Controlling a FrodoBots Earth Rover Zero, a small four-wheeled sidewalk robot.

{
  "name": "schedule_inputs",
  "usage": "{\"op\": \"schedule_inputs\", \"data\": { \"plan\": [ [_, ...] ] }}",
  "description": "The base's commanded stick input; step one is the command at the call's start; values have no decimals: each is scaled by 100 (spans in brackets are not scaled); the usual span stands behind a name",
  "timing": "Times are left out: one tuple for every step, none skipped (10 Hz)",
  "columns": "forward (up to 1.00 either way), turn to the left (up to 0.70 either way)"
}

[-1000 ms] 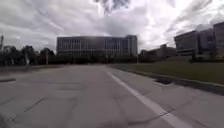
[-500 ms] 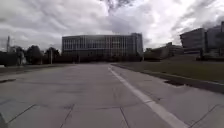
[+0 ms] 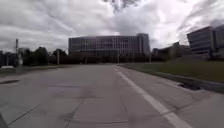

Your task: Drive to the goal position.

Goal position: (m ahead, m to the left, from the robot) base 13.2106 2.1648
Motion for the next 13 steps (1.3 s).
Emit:
{"op": "schedule_inputs", "data": {
  "plan": [
    [70,1],
    [70,1],
    [70,1],
    [70,1],
    [70,1],
    [70,1],
    [70,1],
    [70,1],
    [70,1],
    [70,1],
    [70,1],
    [70,31],
    [70,36]
  ]
}}
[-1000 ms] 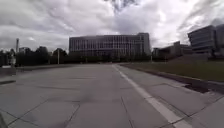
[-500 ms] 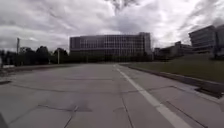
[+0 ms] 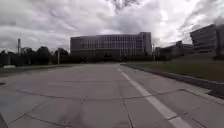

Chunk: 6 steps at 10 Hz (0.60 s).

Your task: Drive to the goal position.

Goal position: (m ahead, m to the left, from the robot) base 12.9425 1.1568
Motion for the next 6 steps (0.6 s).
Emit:
{"op": "schedule_inputs", "data": {
  "plan": [
    [70,36],
    [70,2],
    [70,1],
    [70,1],
    [70,1],
    [70,1]
  ]
}}
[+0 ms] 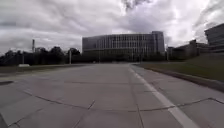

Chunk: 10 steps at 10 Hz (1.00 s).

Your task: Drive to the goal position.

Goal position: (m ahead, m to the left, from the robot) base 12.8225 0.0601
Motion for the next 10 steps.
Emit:
{"op": "schedule_inputs", "data": {
  "plan": [
    [70,1],
    [70,1],
    [70,1],
    [70,1],
    [70,1],
    [70,1],
    [70,1],
    [70,1],
    [70,1],
    [70,1]
  ]
}}
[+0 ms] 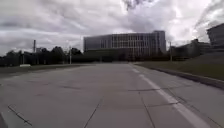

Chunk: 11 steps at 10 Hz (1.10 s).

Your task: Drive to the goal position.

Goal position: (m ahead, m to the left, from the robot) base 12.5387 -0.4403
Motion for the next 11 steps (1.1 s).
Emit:
{"op": "schedule_inputs", "data": {
  "plan": [
    [70,1],
    [70,1],
    [70,1],
    [70,1],
    [70,1],
    [70,1],
    [70,1],
    [70,1],
    [70,1],
    [70,1],
    [70,1]
  ]
}}
